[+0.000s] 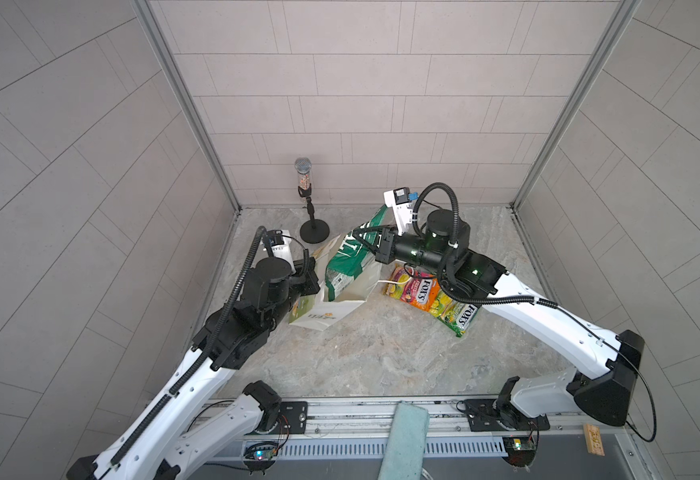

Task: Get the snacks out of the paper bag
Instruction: 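Grasp the green REAL crisps bag with the right gripper and lift it out, then lower the green crisps bag onto the table nearer the robot and release it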

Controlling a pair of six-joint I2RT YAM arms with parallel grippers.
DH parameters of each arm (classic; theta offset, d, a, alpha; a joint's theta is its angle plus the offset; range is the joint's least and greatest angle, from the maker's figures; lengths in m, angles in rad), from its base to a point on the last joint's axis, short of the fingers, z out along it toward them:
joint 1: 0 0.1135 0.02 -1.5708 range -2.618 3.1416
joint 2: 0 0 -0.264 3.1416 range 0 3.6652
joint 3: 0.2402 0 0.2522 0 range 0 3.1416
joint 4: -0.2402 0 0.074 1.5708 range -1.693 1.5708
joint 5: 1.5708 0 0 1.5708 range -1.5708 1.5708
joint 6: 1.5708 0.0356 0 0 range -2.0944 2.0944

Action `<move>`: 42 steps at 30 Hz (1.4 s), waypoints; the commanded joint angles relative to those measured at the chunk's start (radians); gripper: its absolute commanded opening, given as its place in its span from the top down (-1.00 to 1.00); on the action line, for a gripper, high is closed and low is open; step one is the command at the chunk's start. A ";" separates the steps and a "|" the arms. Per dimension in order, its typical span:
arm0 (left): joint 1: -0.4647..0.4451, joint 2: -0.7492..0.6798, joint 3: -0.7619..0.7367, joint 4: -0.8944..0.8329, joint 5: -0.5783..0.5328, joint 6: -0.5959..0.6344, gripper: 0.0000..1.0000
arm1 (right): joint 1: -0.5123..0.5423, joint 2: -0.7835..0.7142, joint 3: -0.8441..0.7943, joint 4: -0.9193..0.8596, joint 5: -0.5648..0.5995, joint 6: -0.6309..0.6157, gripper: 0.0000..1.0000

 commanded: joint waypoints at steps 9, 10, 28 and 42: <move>0.003 -0.017 -0.001 0.012 0.024 0.052 1.00 | -0.067 -0.089 0.165 -0.028 0.024 -0.083 1.00; 0.005 -0.017 0.001 0.012 0.027 0.055 1.00 | -0.077 -0.100 0.174 -0.039 0.034 -0.096 1.00; 0.044 -0.013 0.031 0.007 0.084 0.069 1.00 | -0.433 -0.291 0.072 -0.386 0.256 -0.169 1.00; 0.202 0.027 0.055 0.034 0.263 0.074 1.00 | -0.507 -0.388 -0.099 -0.615 0.106 -0.303 1.00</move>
